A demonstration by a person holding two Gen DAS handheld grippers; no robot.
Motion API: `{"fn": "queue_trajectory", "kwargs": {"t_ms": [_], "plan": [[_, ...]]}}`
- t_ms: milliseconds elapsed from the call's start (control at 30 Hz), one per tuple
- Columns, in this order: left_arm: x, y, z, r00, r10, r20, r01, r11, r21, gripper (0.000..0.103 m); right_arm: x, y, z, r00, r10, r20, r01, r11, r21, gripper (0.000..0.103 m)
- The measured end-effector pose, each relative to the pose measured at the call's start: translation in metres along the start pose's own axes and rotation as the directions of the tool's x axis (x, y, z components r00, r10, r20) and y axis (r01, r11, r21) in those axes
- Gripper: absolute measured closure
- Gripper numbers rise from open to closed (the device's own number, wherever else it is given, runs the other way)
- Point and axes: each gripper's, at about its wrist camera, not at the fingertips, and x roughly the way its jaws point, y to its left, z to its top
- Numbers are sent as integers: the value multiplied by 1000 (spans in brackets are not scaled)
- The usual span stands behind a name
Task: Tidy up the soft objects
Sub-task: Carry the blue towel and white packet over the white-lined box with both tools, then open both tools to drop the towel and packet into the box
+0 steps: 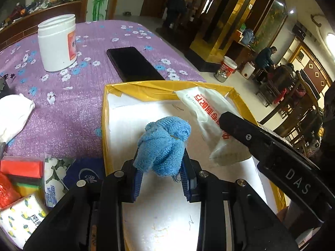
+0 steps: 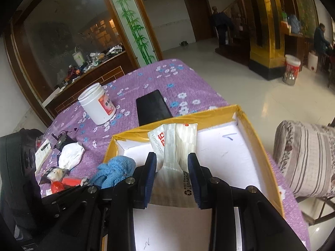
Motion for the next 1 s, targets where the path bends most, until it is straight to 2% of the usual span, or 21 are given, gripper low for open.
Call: {"fn": "queue_trajectory", "kwargs": {"t_ms": [300, 667, 900, 1000], "plan": [[1, 3, -3, 1000, 0, -18, 0, 1000, -9, 75, 12, -1, -3, 999, -2, -40, 2, 1000, 3, 70], [4, 3, -1, 1000, 9, -18, -9, 1000, 5, 75, 12, 1, -4, 999, -7, -48, 7, 1000, -5, 70], [4, 1, 0, 1000, 20, -10, -20, 1000, 23, 71, 10, -1, -4, 999, -10, -39, 10, 1000, 1, 68], [0, -1, 0, 1000, 30, 4, -30, 999, 30, 62, 7, -3, -4, 999, -13, -30, 13, 1000, 9, 67]]}}
